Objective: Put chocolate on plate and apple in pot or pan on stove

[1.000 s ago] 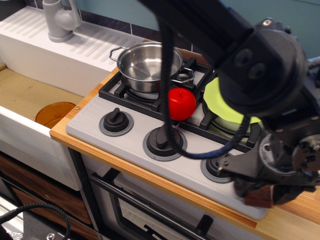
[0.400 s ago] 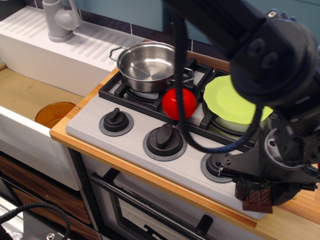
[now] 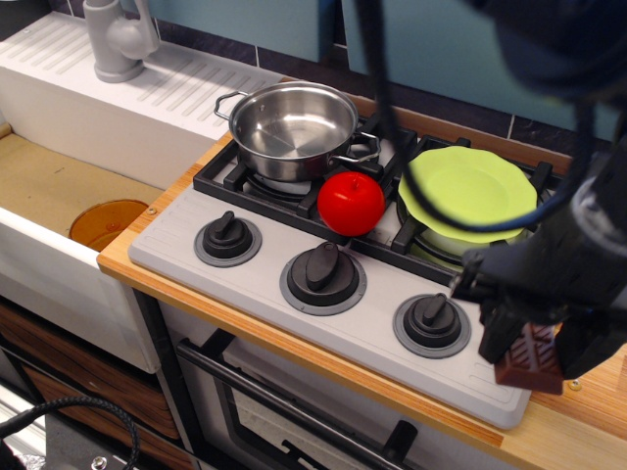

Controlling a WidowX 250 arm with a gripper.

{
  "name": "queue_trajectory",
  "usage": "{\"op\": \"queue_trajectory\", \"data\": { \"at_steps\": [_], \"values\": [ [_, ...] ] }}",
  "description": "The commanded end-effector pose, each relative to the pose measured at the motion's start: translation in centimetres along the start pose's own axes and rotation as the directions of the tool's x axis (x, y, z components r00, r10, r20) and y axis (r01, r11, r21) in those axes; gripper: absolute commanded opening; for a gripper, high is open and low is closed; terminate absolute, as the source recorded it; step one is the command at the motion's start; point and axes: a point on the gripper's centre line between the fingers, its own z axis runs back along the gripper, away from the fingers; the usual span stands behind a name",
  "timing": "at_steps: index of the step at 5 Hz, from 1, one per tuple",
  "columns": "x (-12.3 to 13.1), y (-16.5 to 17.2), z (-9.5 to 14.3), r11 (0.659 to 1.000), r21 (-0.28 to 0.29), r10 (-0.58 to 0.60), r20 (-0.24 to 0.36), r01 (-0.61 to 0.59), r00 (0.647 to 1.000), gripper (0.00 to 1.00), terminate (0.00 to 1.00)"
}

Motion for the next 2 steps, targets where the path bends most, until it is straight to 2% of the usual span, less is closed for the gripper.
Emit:
{"op": "queue_trajectory", "data": {
  "at_steps": [1, 2],
  "values": [
    [5.5, 0.4, 4.2, 0.996, -0.086, -0.018, -0.003, 0.018, 1.000, 0.00, 0.00],
    [8.6, 0.4, 4.1, 0.996, -0.086, -0.027, -0.017, 0.025, 0.999, 0.00, 0.00]
  ]
}}
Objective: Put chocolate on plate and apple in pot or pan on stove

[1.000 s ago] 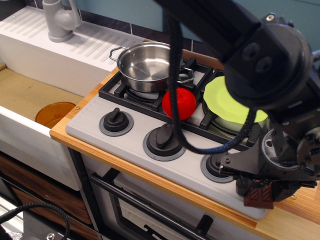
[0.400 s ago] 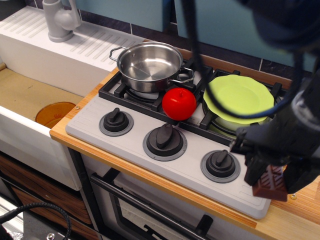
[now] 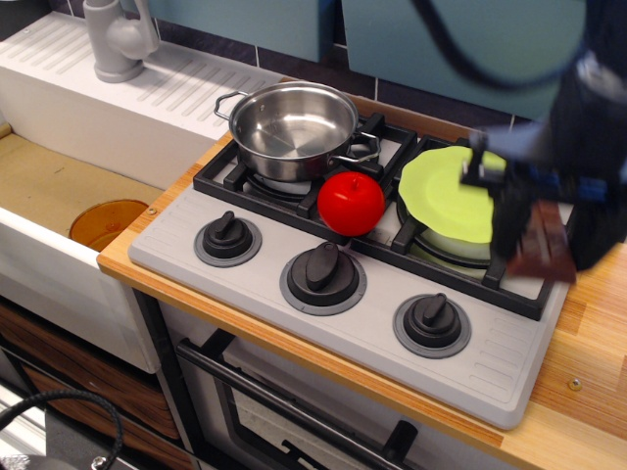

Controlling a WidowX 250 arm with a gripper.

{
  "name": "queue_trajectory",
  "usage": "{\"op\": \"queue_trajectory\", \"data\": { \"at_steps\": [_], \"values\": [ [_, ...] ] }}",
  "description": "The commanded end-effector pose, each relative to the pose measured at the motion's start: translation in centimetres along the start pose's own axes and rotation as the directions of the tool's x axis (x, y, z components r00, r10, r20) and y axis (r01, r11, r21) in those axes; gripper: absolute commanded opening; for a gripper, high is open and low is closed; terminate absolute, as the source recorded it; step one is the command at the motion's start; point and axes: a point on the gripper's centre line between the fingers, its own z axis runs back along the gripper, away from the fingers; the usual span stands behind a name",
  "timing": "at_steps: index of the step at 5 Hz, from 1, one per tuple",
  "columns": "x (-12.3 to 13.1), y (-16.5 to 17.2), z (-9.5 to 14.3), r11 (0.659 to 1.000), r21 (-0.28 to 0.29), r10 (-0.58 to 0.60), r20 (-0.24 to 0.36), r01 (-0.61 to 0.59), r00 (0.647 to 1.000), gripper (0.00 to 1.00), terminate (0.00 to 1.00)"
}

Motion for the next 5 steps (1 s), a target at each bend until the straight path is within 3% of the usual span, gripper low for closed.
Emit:
{"op": "queue_trajectory", "data": {
  "at_steps": [1, 5],
  "values": [
    [5.8, 0.2, 0.2, 0.999, -0.042, -0.021, 0.024, 0.022, 1.000, 0.00, 0.00],
    [9.4, 1.4, -2.7, 0.997, -0.054, -0.045, 0.119, 0.052, 0.992, 0.00, 0.00]
  ]
}}
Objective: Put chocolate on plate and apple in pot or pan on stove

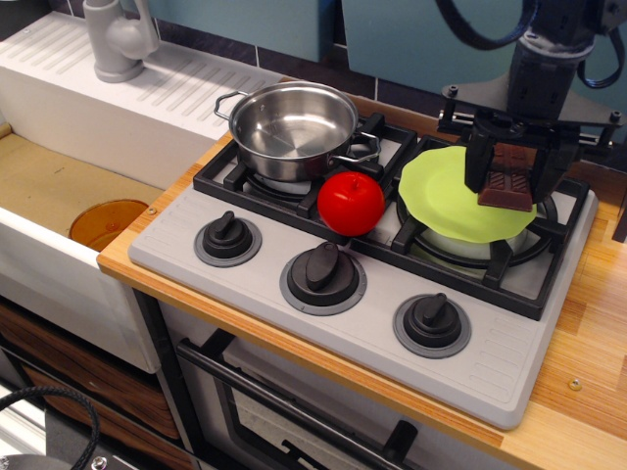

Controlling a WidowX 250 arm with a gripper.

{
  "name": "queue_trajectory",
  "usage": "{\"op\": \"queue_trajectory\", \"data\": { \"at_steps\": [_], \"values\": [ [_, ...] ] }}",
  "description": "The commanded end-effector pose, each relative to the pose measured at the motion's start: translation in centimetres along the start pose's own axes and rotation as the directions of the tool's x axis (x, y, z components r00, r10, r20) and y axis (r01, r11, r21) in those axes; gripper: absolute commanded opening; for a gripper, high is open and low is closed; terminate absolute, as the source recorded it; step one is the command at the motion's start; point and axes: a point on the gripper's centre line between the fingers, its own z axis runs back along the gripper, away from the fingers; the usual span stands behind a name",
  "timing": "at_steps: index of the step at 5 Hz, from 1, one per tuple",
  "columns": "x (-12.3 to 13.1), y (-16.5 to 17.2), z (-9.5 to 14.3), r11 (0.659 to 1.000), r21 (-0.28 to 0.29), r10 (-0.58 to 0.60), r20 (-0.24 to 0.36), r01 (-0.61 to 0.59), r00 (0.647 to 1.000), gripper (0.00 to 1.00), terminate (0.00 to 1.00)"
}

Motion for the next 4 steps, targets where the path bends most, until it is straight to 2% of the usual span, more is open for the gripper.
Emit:
{"op": "queue_trajectory", "data": {
  "at_steps": [1, 2, 3, 4],
  "values": [
    [1.89, 0.52, 0.42, 0.999, -0.024, -0.020, 0.053, 0.021, 0.998, 0.00, 0.00],
    [1.96, 0.58, 0.49, 0.999, -0.020, -0.026, 0.054, 0.027, 0.998, 0.00, 0.00],
    [1.93, 0.62, 0.51, 0.999, -0.017, -0.034, 0.050, 0.035, 0.998, 1.00, 0.00],
    [1.59, 0.36, 0.51, 0.999, -0.022, -0.025, 0.048, 0.026, 0.999, 1.00, 0.00]
  ]
}}
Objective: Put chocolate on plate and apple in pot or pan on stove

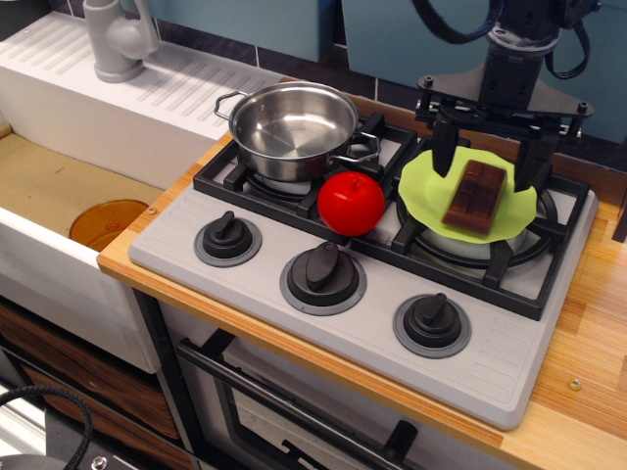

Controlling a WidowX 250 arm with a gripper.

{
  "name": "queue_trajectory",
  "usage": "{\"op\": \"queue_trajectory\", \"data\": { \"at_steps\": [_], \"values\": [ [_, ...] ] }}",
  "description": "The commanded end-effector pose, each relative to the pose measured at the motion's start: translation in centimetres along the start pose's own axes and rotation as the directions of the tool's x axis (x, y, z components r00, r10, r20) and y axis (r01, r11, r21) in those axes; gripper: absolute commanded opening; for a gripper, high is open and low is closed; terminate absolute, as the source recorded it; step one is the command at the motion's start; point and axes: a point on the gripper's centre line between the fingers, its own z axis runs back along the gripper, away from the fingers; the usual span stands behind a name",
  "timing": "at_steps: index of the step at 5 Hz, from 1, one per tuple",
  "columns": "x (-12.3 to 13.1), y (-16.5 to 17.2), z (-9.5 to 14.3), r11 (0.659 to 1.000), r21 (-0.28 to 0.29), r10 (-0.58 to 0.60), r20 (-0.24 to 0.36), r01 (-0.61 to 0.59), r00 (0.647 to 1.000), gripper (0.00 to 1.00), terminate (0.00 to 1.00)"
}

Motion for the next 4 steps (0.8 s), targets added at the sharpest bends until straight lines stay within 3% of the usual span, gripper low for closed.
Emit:
{"op": "queue_trajectory", "data": {
  "at_steps": [1, 4],
  "values": [
    [0.0, -0.7, 1.7, 1.000, -0.013, 0.017, 0.009, -0.017, 1.000, 1.00, 0.00],
    [-0.3, 2.3, 5.2, 0.997, 0.058, -0.050, -0.045, 0.052, 0.998, 1.00, 0.00]
  ]
}}
